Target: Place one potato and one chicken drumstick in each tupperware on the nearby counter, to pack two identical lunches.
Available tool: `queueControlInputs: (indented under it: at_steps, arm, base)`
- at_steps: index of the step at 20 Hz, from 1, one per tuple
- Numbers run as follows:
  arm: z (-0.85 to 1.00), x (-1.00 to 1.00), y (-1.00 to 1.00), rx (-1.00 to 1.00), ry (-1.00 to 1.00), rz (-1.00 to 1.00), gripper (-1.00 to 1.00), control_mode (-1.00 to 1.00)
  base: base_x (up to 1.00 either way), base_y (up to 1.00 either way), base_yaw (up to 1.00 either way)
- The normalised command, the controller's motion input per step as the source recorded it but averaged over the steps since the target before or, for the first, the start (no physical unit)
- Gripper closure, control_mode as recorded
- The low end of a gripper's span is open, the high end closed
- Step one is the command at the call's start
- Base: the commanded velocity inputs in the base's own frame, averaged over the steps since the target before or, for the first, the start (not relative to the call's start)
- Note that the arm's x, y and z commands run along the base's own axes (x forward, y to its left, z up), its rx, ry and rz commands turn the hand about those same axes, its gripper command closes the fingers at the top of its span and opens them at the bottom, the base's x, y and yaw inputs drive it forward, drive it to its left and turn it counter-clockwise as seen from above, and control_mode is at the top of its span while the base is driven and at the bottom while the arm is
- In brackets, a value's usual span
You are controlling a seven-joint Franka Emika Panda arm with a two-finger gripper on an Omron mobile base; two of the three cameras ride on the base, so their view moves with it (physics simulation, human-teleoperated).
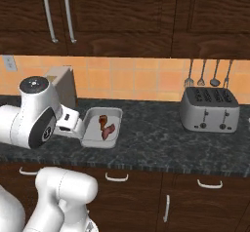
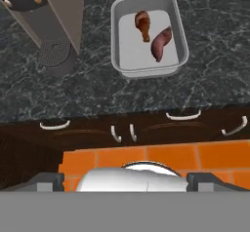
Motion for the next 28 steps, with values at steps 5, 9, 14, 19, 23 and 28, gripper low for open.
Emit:
queueControlInputs:
  at_steps: [5,9,14,19,23,28]
  arm:
    - [0.47,-0.47,0.03,-0.08,-0.06,0.0,-1.0,-1.0]
    - [0.11,-0.12,0.01,-0.01,-0.06,0.0,-1.0,-1.0]
    - [0.0,0.0,0.0,0.0,0.0,0.0,-1.0,1.0]
    - [0.0,0.0,0.0,0.0,0.0,0.0,-1.0,1.0]
    - [0.0,0.0,0.0,0.0,0.0,0.0,-1.0,1.0]
    - [0.0,0.0,0.0,0.0,0.0,0.0,-1.0,1.0]
  base:
    - [0.0,0.0,0.0]
    - [0.0,0.0,0.0]
    - [-0.56,-0.1,-0.02]
    - [-0.32,-0.5,0.1]
    - [-0.04,-1.0,0.22]
    - [-0.02,-1.0,0.04]
